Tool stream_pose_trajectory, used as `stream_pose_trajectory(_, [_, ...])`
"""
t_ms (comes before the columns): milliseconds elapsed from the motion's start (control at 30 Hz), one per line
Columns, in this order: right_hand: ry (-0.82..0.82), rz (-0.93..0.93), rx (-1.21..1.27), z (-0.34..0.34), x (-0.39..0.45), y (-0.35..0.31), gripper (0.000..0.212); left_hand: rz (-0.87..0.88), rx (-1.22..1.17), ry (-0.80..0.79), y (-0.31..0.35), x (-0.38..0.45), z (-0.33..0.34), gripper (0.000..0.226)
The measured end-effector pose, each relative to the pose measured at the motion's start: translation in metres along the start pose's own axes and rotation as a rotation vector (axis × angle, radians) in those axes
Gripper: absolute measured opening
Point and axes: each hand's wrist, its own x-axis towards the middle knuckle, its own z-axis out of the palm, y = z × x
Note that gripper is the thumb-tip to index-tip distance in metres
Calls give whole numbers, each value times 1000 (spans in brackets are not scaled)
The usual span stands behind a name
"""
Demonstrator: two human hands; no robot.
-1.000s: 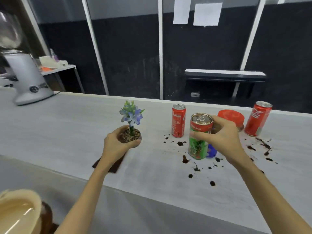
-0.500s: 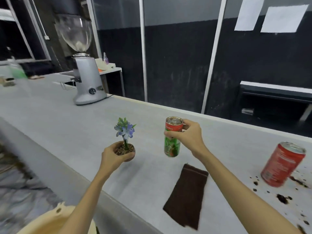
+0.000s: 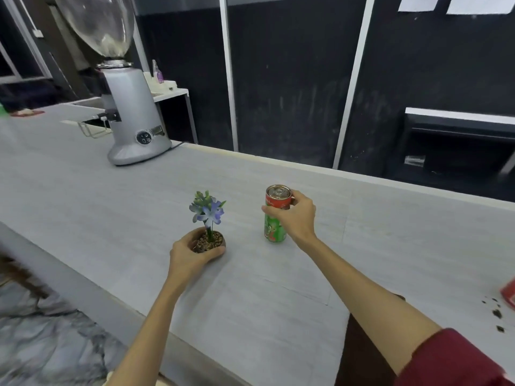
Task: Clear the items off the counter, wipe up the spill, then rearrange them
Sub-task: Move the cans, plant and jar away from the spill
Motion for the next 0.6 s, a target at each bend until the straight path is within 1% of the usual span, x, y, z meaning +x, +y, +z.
stream_pose_trajectory(200, [-27,-23,-61,14,7,6,57,23,-14,-4,-6,4,0,57])
stream_pose_trajectory(267, [-64,-18,-88,15,8,5,62,22,-18,-17,-7,4,1,65])
stream_pose_trajectory(333, [-128,9,-114,13,7,5,70,25,-19,-19,-7,1,-1,79])
stream_pose_trajectory(400, [-170,53,-157,5,4,6,82,53,-2,60,-2,-6,-5,93])
stream_pose_trajectory(433, [-172,62,-178,-1,1,6,85,82,4,127,5,-13,-8,95])
stream_pose_trajectory(500, [-142,43,-186,-21,-7,2,83,167,-33,236,26,-30,-8,88])
stream_pose_trajectory(533, [-115,23,-178,-34,-14,-1,80,214,-78,252,39,-41,-4,82])
stream_pose_trajectory(600, [-52,-12,-146,-65,-31,-7,71,289,-173,203,67,-60,11,72])
